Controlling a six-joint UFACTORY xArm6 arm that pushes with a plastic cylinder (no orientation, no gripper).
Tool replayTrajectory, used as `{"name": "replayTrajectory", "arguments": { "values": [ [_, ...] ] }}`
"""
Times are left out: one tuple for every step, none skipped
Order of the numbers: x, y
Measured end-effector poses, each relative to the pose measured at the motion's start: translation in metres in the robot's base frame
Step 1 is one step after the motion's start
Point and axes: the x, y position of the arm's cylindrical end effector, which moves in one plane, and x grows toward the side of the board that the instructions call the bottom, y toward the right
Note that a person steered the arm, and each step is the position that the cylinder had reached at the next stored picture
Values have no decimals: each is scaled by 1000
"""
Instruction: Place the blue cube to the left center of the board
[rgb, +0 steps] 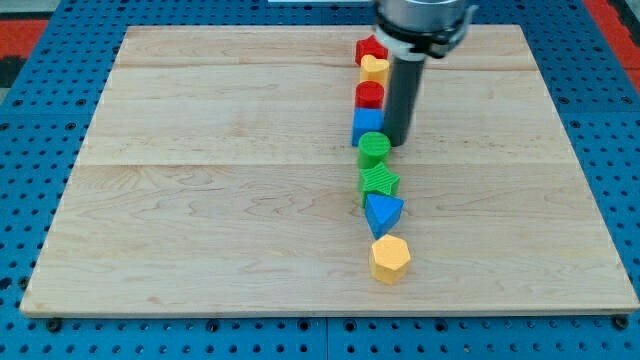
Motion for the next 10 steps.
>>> {"name": "replayTrajectory", "arguments": {
  "values": [
    [0, -60],
    [1, -96],
    [19, -5],
    [-9, 9],
    [-42, -56],
    [-47, -144],
    [-48, -179],
    [-26, -157],
    [-20, -210],
    [-20, -288]
  ]
}}
